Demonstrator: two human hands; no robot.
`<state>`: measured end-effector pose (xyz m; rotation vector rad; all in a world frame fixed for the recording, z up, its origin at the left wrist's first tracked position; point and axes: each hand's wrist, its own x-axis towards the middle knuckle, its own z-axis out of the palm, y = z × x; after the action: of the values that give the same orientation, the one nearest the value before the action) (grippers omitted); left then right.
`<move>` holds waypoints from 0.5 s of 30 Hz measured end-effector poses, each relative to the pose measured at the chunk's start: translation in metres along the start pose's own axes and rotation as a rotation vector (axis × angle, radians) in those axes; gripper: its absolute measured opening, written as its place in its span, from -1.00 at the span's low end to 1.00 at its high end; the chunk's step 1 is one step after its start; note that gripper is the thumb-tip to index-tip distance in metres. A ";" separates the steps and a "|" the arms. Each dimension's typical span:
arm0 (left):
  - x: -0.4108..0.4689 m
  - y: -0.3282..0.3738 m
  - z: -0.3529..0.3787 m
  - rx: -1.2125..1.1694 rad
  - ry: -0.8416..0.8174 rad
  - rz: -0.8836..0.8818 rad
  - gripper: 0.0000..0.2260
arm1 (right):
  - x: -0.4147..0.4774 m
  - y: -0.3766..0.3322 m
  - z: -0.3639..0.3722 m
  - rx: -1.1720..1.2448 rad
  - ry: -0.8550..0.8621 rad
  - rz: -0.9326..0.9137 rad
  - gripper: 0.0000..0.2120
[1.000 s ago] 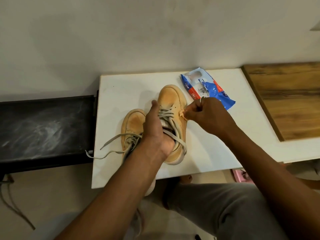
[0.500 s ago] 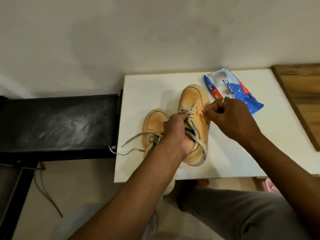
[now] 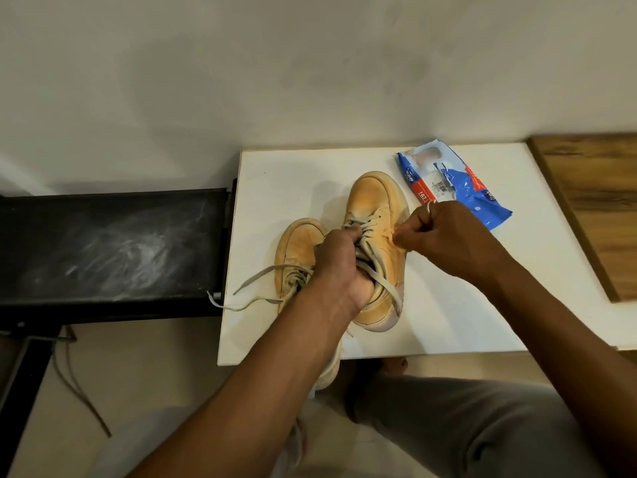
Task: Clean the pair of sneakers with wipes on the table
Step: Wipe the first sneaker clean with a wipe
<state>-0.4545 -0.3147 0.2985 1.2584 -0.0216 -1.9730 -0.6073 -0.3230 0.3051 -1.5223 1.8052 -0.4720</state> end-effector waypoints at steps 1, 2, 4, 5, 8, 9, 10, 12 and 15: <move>-0.001 0.000 0.000 -0.004 -0.015 -0.003 -0.71 | -0.004 0.001 -0.003 0.038 -0.086 0.015 -0.89; 0.001 0.000 0.000 0.000 -0.025 -0.008 -0.70 | -0.008 0.002 -0.005 0.082 -0.157 0.034 -0.92; 0.004 0.001 0.000 0.008 -0.028 -0.009 -0.68 | -0.010 0.004 -0.005 0.123 -0.172 0.041 -0.93; 0.005 0.001 -0.001 0.015 -0.024 -0.008 -0.67 | -0.008 0.005 -0.002 0.108 -0.100 0.027 -0.91; 0.009 0.000 -0.001 0.021 -0.022 -0.006 -0.68 | -0.001 0.001 0.005 0.036 0.133 -0.015 -0.87; 0.009 -0.001 -0.002 0.016 -0.020 -0.002 -0.68 | 0.000 -0.001 0.006 0.032 0.134 -0.025 -0.87; 0.010 -0.001 -0.003 0.010 -0.016 0.002 -0.68 | 0.000 -0.002 0.006 0.035 0.093 -0.035 -0.87; 0.010 -0.002 -0.004 -0.008 -0.027 0.000 -0.68 | -0.003 -0.003 0.002 0.059 -0.029 -0.031 -0.87; 0.009 -0.003 -0.003 0.000 -0.046 -0.001 -0.69 | -0.006 -0.003 -0.005 0.097 -0.120 0.020 -0.88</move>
<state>-0.4561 -0.3174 0.2887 1.2127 -0.0434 -2.0027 -0.6089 -0.3188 0.3120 -1.4349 1.6798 -0.4422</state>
